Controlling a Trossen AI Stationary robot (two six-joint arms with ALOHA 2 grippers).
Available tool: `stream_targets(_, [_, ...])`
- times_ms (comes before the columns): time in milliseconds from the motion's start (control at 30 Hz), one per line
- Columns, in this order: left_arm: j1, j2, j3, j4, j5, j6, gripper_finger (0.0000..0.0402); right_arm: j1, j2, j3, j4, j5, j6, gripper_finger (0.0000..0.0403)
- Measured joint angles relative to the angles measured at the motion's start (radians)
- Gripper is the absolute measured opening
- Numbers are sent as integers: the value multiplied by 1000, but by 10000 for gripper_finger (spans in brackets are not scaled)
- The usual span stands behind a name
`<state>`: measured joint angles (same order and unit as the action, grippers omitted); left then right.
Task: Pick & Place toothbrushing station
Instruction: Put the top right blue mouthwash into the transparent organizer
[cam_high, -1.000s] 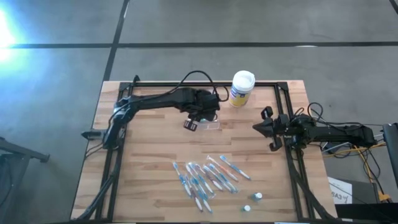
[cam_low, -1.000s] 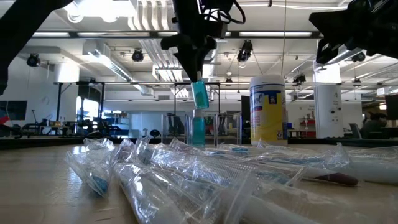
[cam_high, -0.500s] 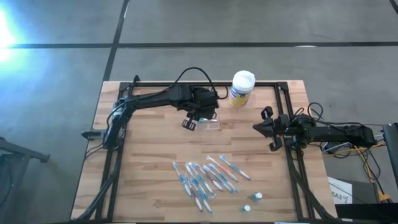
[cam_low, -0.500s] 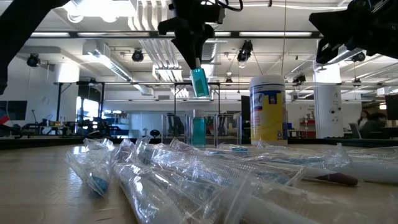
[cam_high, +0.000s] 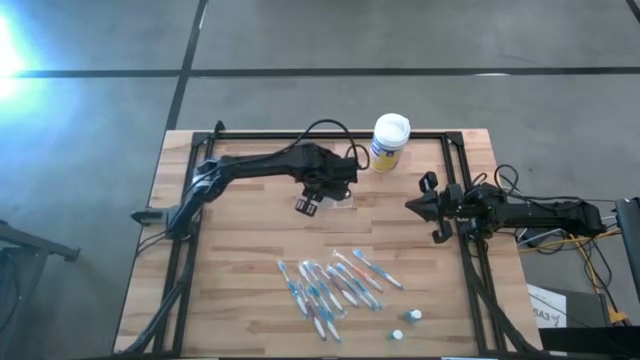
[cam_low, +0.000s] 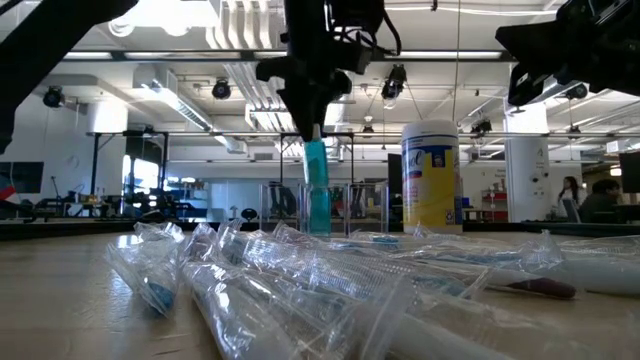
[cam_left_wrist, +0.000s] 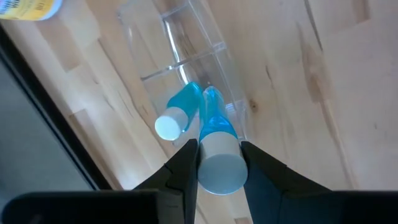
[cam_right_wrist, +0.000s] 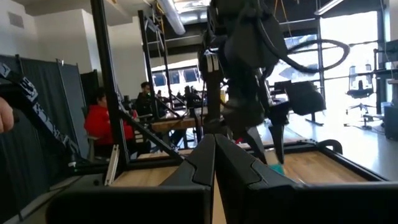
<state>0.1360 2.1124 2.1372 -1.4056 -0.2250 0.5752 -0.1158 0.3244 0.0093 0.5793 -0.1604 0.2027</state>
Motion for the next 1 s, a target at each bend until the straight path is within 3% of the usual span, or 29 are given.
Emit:
stream_targets(633, [29, 130, 0, 24, 26, 32, 100, 0, 3, 0, -3, -5, 4, 8])
stream_targets(1000, [38, 143, 2, 26, 30, 13, 99, 0, 3, 0, 1, -4, -1, 8])
